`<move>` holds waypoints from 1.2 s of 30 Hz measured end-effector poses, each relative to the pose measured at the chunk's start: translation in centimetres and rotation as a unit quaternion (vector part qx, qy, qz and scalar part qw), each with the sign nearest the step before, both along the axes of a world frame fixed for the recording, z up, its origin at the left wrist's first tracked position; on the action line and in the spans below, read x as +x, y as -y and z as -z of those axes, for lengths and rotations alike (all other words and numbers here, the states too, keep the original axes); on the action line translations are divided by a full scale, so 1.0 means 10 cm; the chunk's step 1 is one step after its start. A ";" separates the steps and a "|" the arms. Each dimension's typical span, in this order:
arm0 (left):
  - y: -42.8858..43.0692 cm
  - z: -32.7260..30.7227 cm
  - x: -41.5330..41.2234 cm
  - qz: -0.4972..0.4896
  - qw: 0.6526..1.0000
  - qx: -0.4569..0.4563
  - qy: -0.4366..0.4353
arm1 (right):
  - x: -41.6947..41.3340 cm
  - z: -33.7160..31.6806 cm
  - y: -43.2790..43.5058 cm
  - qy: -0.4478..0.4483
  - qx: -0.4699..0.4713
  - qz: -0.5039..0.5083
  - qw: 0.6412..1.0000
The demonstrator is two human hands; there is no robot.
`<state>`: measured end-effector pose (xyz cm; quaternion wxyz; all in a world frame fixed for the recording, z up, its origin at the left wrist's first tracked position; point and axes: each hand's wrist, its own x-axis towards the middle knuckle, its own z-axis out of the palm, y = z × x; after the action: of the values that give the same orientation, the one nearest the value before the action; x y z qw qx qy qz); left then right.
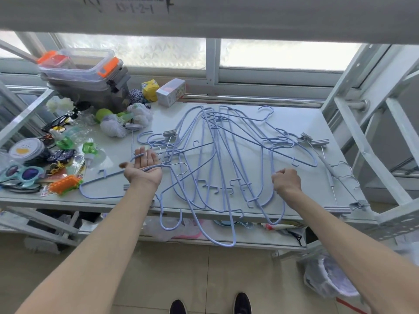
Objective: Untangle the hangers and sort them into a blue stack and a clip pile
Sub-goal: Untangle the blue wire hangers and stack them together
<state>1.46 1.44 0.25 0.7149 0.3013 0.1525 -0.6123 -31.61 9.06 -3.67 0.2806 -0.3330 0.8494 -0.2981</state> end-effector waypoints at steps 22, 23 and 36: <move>-0.02 -0.02 -0.33 -0.012 0.999 0.033 -0.011 | 0.02 -0.95 -0.14 0.395 -0.277 -0.015 0.876; -0.02 -0.04 -0.37 -0.012 0.999 0.034 -0.011 | 0.05 -1.01 -0.14 0.389 -0.275 -0.028 0.879; 0.00 -0.15 -0.77 -0.029 0.998 0.052 -0.021 | 0.91 -0.83 -0.04 0.059 -0.187 -0.165 0.967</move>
<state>-6.24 1.45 1.75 0.7122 0.3208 0.2082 -0.5887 -22.51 9.51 4.61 0.3080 -0.4970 0.6939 -0.4203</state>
